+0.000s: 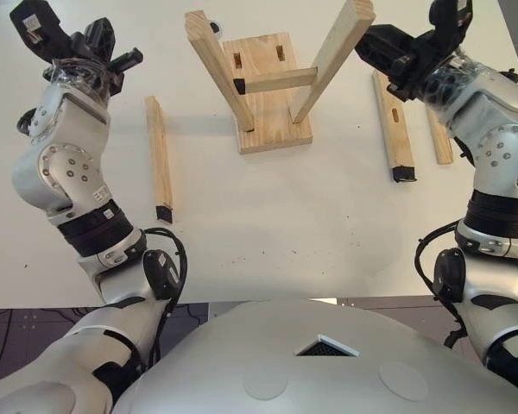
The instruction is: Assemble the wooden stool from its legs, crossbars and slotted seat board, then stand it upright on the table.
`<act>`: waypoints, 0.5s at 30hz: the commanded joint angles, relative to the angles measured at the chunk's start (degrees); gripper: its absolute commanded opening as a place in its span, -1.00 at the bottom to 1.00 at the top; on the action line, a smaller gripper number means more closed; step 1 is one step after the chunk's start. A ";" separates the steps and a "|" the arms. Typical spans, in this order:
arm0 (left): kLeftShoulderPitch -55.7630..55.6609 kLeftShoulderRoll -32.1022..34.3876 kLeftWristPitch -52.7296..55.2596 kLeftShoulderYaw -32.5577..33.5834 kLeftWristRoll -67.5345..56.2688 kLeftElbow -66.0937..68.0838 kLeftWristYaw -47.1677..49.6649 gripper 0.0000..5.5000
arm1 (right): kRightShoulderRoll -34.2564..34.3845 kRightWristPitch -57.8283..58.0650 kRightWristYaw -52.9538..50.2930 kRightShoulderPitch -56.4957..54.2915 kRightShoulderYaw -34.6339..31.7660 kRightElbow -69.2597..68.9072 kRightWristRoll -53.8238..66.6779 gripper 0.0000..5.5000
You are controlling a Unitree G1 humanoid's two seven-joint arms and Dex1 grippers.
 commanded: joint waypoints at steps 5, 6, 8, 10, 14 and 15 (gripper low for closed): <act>8.61 10.04 -0.13 -24.91 14.09 -5.01 -6.20 -1.00 | -3.02 -9.37 -0.24 -0.30 10.86 1.10 -12.75 -0.99; 7.24 9.32 0.35 -28.04 15.12 -5.88 -6.20 -1.00 | -2.50 -10.23 -0.09 -0.42 13.39 0.11 -14.31 -0.99; 2.96 5.34 2.17 -36.13 15.98 -8.18 -6.56 -1.00 | -0.14 -10.11 0.91 -0.52 20.38 -4.60 -16.31 -0.99; -0.37 0.54 4.79 -41.48 15.24 -10.64 -6.87 -1.00 | 1.14 -8.28 2.76 0.08 26.17 -9.87 -16.65 -0.99; -1.25 -1.24 5.83 -41.53 16.50 -9.48 -7.08 -1.00 | 0.33 -6.78 4.83 1.97 27.82 -11.84 -17.95 -0.99; -0.90 -0.62 5.95 -40.48 17.10 -8.96 -7.33 -1.00 | -0.22 -6.87 5.20 2.21 27.64 -11.48 -18.50 -0.99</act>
